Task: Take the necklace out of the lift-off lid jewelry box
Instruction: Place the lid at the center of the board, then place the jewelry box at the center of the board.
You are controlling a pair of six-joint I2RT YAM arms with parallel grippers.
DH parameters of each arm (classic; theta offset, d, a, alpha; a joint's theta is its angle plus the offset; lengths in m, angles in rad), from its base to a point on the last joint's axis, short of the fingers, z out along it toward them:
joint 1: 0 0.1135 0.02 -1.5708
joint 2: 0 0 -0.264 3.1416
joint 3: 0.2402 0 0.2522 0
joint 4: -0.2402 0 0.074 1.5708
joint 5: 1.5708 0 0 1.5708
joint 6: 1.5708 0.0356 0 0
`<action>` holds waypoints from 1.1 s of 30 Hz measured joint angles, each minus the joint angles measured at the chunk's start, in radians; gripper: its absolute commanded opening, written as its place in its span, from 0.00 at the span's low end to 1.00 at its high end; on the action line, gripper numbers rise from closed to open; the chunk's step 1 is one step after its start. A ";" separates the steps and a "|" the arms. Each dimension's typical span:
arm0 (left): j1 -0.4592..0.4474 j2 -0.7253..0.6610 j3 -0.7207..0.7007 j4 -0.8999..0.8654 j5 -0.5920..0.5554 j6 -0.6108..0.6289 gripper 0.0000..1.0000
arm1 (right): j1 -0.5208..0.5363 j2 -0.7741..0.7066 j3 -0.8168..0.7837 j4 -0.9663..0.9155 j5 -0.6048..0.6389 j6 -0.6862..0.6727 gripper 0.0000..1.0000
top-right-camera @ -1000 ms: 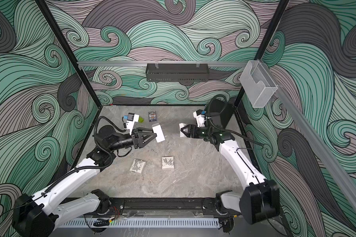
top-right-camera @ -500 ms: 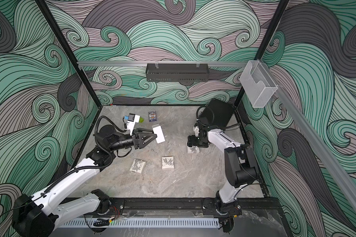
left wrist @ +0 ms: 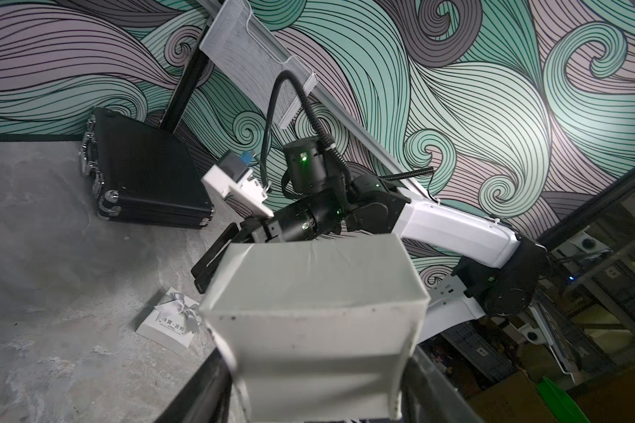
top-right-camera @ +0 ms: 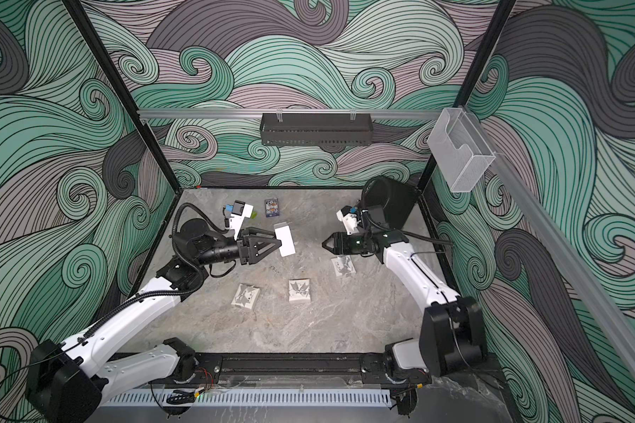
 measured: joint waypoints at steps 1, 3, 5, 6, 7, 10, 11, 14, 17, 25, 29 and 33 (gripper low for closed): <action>0.000 0.000 0.001 0.007 0.014 0.003 0.44 | 0.003 -0.028 -0.001 0.036 -0.047 0.022 0.41; 0.000 0.000 0.001 0.024 0.052 0.014 0.44 | 0.011 -0.087 -0.001 0.136 -0.156 0.084 0.38; 0.000 -0.001 0.001 0.033 0.082 0.026 0.44 | 0.019 -0.119 -0.004 0.237 -0.238 0.151 0.36; 0.000 -0.002 0.001 0.037 0.097 0.034 0.44 | 0.024 -0.131 -0.007 0.286 -0.272 0.182 0.36; 0.000 -0.005 0.001 0.038 0.108 0.040 0.44 | 0.032 -0.140 -0.010 0.316 -0.293 0.200 0.35; 0.000 -0.016 0.001 0.043 0.137 0.057 0.44 | 0.077 -0.160 -0.018 0.377 -0.345 0.241 0.32; 0.000 -0.021 0.001 0.043 0.146 0.064 0.44 | 0.093 -0.165 -0.022 0.391 -0.359 0.249 0.32; 0.000 -0.033 0.001 0.043 0.167 0.080 0.44 | 0.132 -0.172 -0.027 0.414 -0.381 0.256 0.31; 0.000 -0.040 0.001 0.048 0.186 0.093 0.44 | 0.151 -0.173 -0.035 0.433 -0.392 0.258 0.29; 0.000 -0.047 0.001 0.050 0.207 0.110 0.44 | 0.198 -0.173 -0.046 0.445 -0.399 0.258 0.27; 0.000 -0.047 0.001 0.050 0.208 0.113 0.44 | 0.209 -0.168 -0.047 0.460 -0.400 0.259 0.26; 0.000 -0.052 0.001 0.051 0.208 0.118 0.44 | 0.220 -0.151 -0.047 0.478 -0.401 0.266 0.25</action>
